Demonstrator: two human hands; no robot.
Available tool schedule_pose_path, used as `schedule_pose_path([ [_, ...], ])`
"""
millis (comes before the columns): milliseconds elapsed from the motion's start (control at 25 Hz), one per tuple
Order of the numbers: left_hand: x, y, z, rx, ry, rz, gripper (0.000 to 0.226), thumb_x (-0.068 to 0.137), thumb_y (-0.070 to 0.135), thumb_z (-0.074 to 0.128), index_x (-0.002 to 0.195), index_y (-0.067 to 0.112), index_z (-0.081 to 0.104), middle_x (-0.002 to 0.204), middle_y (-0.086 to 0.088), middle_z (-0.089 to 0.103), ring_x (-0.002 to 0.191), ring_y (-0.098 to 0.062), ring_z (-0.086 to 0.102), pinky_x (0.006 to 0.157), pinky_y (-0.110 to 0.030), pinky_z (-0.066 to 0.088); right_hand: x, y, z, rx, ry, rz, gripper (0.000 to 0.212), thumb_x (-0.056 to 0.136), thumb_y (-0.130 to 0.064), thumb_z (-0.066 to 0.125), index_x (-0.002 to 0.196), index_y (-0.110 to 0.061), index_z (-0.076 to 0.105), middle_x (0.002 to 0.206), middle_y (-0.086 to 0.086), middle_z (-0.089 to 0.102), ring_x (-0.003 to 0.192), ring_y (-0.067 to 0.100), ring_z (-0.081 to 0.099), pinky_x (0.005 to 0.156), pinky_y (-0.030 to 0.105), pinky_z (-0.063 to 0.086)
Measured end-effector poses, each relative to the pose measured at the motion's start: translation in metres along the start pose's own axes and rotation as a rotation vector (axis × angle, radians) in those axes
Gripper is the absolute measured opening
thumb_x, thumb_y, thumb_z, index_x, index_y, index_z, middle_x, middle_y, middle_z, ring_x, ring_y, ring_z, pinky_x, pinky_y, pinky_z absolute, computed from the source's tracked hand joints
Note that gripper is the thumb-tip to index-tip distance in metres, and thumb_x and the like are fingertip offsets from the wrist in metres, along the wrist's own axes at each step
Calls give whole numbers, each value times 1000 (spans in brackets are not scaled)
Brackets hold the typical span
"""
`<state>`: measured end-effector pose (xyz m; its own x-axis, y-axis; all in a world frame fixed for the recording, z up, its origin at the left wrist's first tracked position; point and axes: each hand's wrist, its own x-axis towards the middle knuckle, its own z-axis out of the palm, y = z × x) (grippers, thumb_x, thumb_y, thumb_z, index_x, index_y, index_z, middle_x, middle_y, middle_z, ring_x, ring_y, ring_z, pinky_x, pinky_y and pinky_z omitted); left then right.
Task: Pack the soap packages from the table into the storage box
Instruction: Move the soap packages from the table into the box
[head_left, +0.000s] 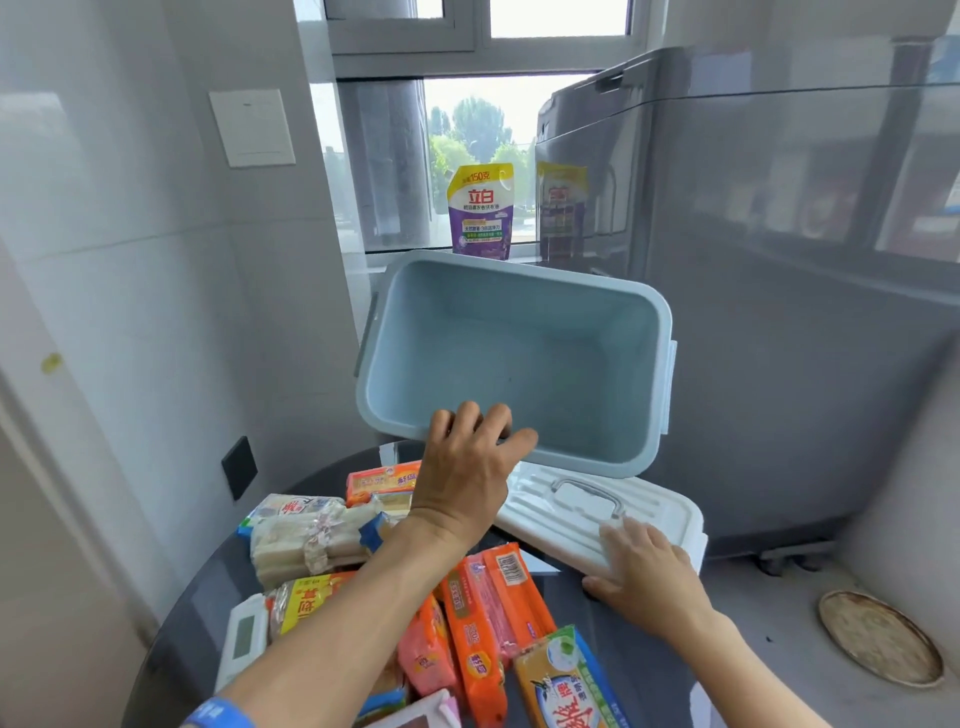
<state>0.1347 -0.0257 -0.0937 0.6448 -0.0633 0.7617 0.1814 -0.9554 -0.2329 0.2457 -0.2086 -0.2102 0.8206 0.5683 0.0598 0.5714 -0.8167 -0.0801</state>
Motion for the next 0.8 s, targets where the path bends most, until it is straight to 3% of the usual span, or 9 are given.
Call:
schedule_pose_path([
  [120,9,9,11,-6,-46,7,45,56,-16,54,79,19,69,75,-2,55,65,-27,48,59,-37,36,-15,-2,-35,12,-135,-58,53,83,-52,56,131,-28,55,138,-2,53,125,21,50,96,32,43],
  [200,15,19,19,-29,-80,6,43,55,-15,59,78,20,69,75,-2,56,66,-27,50,59,-37,36,-26,0,-72,228,-131,-134,30,80,-41,58,105,-31,71,102,-11,69,97,14,63,78,27,49],
  [280,19,29,27,-84,-115,24,42,55,-12,64,79,22,70,75,0,58,67,-27,52,60,-37,38,-34,1,-105,448,115,-207,13,75,-34,57,75,-30,70,65,-13,65,64,7,58,63,28,51],
  [360,21,40,33,-133,-143,55,42,53,-9,67,79,24,70,75,2,59,67,-26,53,60,-37,39,-38,4,-122,445,572,-196,2,74,-29,64,76,-30,65,62,-14,63,57,8,55,55,28,49],
  [400,21,44,34,-148,-163,74,43,52,-9,68,78,25,69,75,3,59,66,-26,53,60,-37,40,-38,4,-125,338,730,-156,14,74,-25,70,87,-30,67,75,-14,66,67,10,59,60,29,51],
  [440,21,48,37,-163,-181,97,43,53,-9,68,79,25,69,75,3,60,67,-26,54,61,-37,40,-36,6,-123,229,749,-136,29,73,-23,73,101,-26,68,94,-11,69,84,16,62,71,34,51],
  [560,22,44,45,-233,-271,147,37,71,-5,64,92,25,71,83,3,62,76,-26,54,71,-36,33,-27,16,-108,82,403,-134,48,79,-41,69,124,-28,62,124,-9,63,122,21,50,109,41,26],
  [680,30,19,50,-370,-333,98,9,88,20,62,94,23,68,83,4,65,79,-24,54,76,-33,26,-18,23,-98,34,309,-131,31,86,-36,63,116,-28,62,106,-9,69,113,20,55,118,44,12],
  [800,38,-10,54,-442,-376,-31,18,93,39,60,89,22,65,80,5,66,79,-23,55,82,-36,34,-14,21,-106,75,450,-111,4,87,-16,62,85,-19,61,68,-4,60,75,27,55,106,43,31],
])
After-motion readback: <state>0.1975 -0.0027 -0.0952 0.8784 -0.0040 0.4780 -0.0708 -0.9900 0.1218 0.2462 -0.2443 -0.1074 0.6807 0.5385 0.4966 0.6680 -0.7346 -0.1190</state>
